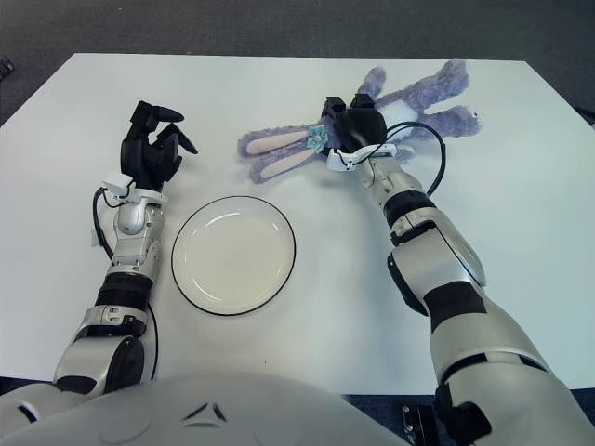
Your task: Put the doll into the plate.
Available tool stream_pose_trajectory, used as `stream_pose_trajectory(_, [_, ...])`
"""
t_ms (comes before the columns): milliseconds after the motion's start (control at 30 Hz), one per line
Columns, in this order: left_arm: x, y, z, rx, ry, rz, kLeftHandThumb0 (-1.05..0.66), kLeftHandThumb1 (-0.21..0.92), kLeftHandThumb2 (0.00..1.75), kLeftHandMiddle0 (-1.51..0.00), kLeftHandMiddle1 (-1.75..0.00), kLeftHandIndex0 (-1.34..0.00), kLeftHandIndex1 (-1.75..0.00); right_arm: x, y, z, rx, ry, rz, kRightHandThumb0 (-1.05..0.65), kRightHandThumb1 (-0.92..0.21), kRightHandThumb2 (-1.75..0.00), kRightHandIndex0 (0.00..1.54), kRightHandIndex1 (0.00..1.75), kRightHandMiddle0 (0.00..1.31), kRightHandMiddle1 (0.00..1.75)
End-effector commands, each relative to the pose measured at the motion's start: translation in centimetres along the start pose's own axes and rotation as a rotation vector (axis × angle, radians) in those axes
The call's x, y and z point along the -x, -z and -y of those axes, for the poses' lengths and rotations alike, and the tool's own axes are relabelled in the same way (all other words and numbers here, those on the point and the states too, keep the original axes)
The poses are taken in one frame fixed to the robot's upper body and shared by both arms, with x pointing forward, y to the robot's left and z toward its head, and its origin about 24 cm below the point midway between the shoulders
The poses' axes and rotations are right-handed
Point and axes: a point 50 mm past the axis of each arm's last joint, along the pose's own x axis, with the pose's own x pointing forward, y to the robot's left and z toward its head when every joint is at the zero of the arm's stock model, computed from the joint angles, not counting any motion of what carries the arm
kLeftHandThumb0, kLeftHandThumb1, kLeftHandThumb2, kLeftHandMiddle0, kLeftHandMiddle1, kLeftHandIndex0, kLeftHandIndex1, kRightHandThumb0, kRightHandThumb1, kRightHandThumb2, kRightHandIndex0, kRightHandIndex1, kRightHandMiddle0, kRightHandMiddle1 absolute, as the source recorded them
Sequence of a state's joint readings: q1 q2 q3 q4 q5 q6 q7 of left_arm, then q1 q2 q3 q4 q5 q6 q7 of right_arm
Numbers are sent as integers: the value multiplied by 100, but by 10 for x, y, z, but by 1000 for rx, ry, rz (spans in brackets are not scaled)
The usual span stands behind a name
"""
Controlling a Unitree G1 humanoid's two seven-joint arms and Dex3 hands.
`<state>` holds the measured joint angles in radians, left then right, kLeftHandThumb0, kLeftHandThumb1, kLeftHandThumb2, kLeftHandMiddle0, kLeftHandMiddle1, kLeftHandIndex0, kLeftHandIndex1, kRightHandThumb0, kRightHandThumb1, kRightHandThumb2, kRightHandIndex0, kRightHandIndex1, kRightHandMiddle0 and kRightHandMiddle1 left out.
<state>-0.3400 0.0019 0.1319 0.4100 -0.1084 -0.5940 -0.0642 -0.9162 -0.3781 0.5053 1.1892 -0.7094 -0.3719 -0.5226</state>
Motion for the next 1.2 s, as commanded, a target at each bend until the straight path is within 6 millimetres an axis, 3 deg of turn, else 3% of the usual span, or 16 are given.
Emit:
stream_pose_trajectory(0, [18,15,-7,-11,-23,-87,-35,92,38,-79,-175,-35,-160,16,10,-16,-29,-61,-51,43,-43,-116,52,175,60,175])
stream_pose_trajectory(567, [17,19,-8,-43,-9,-115,-35,92,38,-80,-175,-35,-160,3,-13,8,-268,7,1,44,-42,-118,53,175,59,175])
stream_pose_trajectory(1167, [17,23,-8,-59,5,-136,-35,92,37,-78,-175,-36,-159,5,-27,19,-315,-35,2,44,-41,-119,53,175,58,175])
